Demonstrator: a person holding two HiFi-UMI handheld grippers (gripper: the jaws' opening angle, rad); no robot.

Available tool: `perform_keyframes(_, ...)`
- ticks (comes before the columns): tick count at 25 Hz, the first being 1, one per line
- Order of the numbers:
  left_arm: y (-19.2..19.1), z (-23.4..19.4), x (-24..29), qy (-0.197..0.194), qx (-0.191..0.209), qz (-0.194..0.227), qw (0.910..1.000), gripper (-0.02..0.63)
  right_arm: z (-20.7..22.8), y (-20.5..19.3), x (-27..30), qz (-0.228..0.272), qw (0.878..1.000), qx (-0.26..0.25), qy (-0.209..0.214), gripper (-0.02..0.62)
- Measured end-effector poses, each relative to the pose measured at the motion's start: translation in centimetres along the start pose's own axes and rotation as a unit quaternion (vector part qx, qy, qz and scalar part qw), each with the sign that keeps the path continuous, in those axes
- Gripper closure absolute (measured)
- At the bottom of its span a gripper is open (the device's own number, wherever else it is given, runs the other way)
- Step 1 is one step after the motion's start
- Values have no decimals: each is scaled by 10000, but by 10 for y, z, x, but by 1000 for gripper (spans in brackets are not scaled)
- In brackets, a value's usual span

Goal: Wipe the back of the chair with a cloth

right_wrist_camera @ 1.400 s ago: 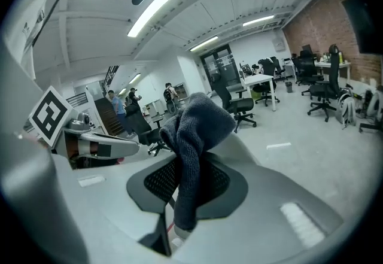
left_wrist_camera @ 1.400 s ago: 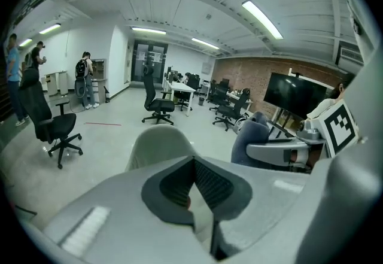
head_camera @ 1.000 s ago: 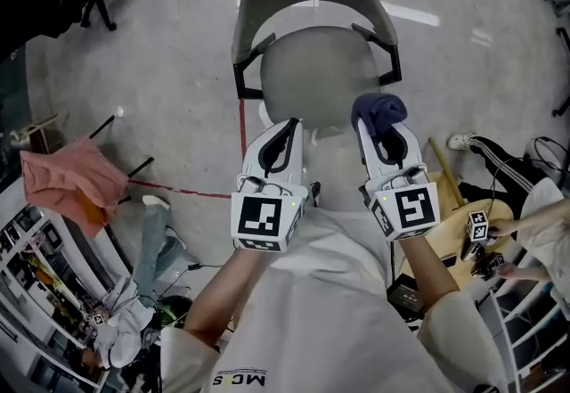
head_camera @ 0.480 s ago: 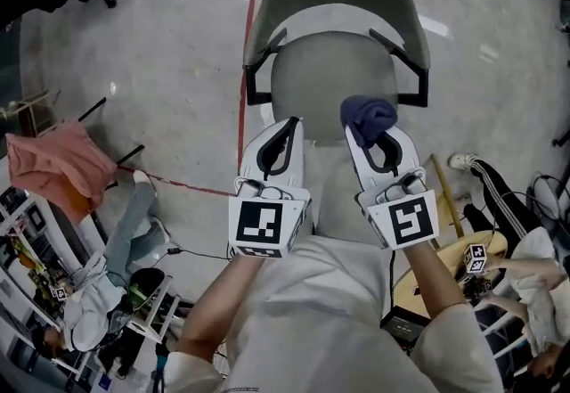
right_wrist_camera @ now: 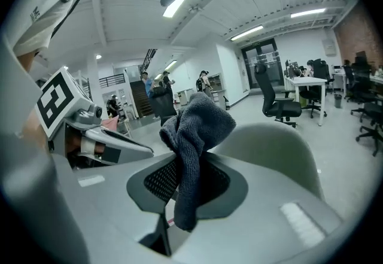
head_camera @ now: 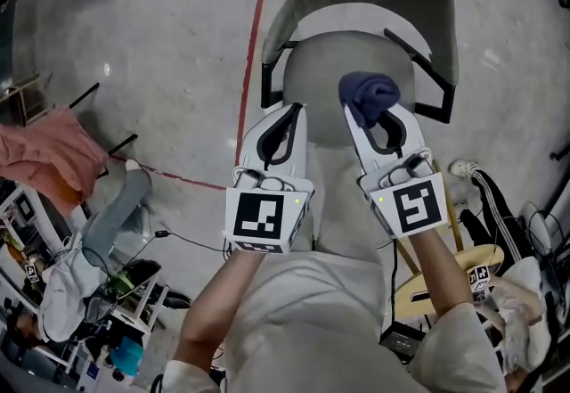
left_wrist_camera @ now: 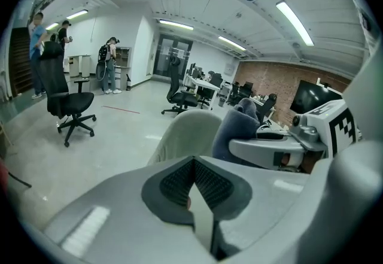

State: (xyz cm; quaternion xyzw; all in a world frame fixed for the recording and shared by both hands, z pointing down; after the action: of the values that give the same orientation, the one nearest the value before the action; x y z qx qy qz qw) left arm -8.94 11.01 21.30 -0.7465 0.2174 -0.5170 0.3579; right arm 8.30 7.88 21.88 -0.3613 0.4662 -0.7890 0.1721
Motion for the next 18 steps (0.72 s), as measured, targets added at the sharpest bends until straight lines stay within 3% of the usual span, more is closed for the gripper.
perform_keyframes(7, 6, -39, 21, 26, -139, 138, 9998, 604, 6, 5, 63, 0, 9997, -214, 144, 512)
perform_keyframes(18, 2, -71, 51, -71, -275, 140, 9995, 604, 35, 7, 125, -46, 9994, -353, -30, 512)
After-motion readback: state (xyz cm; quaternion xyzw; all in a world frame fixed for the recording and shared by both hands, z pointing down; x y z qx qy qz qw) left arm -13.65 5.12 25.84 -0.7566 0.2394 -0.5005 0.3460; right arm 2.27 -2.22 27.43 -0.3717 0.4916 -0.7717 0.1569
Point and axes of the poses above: the fingertips, and each gripper's own axes: x forward along the fingers, z to its right, y out of its top, the point moved 10 cm from there along -x, backward along the fingers, and after that the axes turned 4 degrees about x, right-handed, at the moved point
